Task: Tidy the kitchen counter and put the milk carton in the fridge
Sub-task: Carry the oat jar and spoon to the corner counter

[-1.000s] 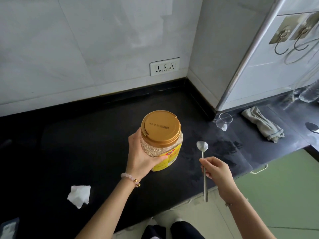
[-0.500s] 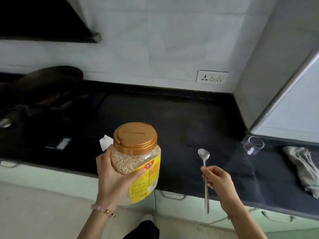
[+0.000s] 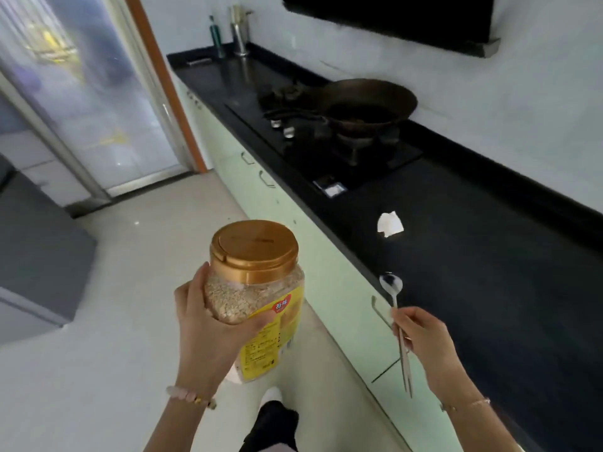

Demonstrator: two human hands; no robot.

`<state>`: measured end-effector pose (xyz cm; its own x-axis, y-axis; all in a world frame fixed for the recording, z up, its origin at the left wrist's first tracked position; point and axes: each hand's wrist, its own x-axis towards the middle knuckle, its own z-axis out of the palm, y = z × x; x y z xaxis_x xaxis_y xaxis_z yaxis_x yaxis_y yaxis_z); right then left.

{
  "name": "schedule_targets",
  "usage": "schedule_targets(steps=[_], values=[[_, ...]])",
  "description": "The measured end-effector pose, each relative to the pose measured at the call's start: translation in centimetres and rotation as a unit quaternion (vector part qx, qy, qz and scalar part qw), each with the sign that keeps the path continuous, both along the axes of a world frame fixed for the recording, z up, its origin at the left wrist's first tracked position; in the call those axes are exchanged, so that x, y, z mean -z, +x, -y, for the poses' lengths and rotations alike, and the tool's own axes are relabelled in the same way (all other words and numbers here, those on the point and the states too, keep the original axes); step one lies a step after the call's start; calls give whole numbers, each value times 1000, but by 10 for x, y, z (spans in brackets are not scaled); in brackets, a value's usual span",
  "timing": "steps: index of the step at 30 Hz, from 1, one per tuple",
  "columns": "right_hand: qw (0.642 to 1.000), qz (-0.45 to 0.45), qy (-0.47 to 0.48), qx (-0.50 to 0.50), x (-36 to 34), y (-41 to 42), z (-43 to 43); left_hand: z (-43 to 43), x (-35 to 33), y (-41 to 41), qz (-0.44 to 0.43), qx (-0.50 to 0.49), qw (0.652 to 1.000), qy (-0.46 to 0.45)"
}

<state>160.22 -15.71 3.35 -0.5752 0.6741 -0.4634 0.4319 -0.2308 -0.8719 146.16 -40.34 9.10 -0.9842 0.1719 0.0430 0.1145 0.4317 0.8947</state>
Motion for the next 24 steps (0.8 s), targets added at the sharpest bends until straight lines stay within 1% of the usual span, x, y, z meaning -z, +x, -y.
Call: schedule_targets(steps=[5,10,18,24], values=[[995,3,-6,-98,10,-89,36,53,13,-49,14,-95,995,5],[986,11,3,-164,15,-195,80,99,24,-124,40,-139,989,8],[979,-28,-4,-202,-11,-365,141,165,20,-257,30,-184,982,-6],[974,-27,-30,-224,3,-483,160,188,29,-356,52,-234,971,7]])
